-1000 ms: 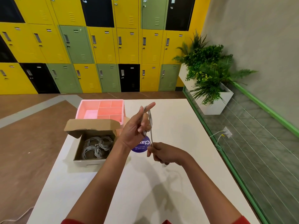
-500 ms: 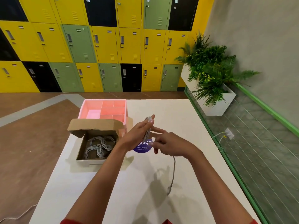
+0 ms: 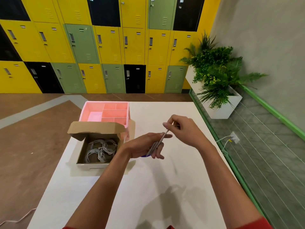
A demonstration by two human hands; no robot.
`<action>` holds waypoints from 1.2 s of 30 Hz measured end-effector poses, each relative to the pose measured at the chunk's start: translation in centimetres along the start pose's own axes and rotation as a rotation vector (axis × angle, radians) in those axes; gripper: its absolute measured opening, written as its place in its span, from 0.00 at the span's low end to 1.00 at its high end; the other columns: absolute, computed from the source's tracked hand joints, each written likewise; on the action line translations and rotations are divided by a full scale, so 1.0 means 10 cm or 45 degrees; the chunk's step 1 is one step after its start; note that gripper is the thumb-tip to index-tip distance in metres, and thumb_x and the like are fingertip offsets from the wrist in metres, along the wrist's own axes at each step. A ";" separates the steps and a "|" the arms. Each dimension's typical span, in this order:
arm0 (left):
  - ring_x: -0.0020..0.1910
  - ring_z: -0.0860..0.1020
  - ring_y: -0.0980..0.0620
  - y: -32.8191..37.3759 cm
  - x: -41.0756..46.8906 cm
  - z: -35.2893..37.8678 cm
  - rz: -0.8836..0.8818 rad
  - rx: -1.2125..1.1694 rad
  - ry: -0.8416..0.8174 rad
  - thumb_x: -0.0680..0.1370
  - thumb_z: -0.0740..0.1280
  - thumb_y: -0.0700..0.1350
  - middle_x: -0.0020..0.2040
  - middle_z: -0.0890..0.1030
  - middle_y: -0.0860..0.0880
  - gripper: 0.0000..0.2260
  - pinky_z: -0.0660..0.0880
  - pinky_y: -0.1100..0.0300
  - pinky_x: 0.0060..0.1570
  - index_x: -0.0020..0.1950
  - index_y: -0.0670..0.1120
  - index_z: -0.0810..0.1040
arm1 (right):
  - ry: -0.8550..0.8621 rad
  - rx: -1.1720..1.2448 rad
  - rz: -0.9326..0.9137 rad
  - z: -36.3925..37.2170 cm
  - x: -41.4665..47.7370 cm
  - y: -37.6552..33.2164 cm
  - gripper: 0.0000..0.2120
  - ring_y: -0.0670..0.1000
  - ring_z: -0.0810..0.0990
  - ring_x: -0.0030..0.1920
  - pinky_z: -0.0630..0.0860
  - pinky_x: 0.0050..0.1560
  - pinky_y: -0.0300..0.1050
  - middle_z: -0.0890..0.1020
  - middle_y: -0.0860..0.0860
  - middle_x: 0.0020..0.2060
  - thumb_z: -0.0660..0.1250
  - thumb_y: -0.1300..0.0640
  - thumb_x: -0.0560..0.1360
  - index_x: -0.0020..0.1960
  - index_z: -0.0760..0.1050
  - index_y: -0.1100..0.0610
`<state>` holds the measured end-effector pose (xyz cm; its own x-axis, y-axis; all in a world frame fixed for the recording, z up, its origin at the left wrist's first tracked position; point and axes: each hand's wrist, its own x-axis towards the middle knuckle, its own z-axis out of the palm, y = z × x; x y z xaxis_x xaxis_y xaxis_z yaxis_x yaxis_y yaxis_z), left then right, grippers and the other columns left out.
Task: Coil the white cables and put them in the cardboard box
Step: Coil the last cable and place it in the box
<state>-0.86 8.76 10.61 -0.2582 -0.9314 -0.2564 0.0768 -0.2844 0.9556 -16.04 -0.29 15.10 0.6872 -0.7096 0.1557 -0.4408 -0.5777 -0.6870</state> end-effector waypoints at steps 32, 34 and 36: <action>0.16 0.57 0.56 -0.19 0.02 -0.11 0.366 -1.198 -0.578 0.85 0.49 0.47 0.21 0.62 0.50 0.17 0.72 0.61 0.30 0.41 0.42 0.68 | -0.039 0.639 0.126 0.54 -0.24 0.12 0.22 0.41 0.66 0.29 0.64 0.34 0.31 0.70 0.41 0.25 0.50 0.47 0.83 0.34 0.67 0.55; 0.15 0.60 0.56 -0.20 0.04 -0.10 0.368 -1.149 -0.439 0.84 0.49 0.49 0.21 0.63 0.51 0.17 0.71 0.63 0.31 0.40 0.44 0.68 | 0.105 0.598 0.143 0.60 -0.21 0.13 0.22 0.41 0.65 0.27 0.63 0.31 0.31 0.68 0.41 0.23 0.51 0.49 0.83 0.32 0.64 0.54; 0.15 0.62 0.58 -0.19 0.07 -0.06 0.355 -1.062 -0.183 0.84 0.50 0.51 0.21 0.64 0.53 0.18 0.72 0.65 0.31 0.38 0.45 0.68 | 0.246 0.553 0.173 0.64 -0.18 0.13 0.22 0.42 0.65 0.26 0.62 0.30 0.32 0.67 0.43 0.22 0.52 0.50 0.83 0.31 0.63 0.52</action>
<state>-0.64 8.52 8.52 -0.2396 -0.9699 0.0436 0.8165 -0.1769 0.5496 -14.14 2.76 9.40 0.5024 -0.8525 0.1444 -0.2097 -0.2822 -0.9362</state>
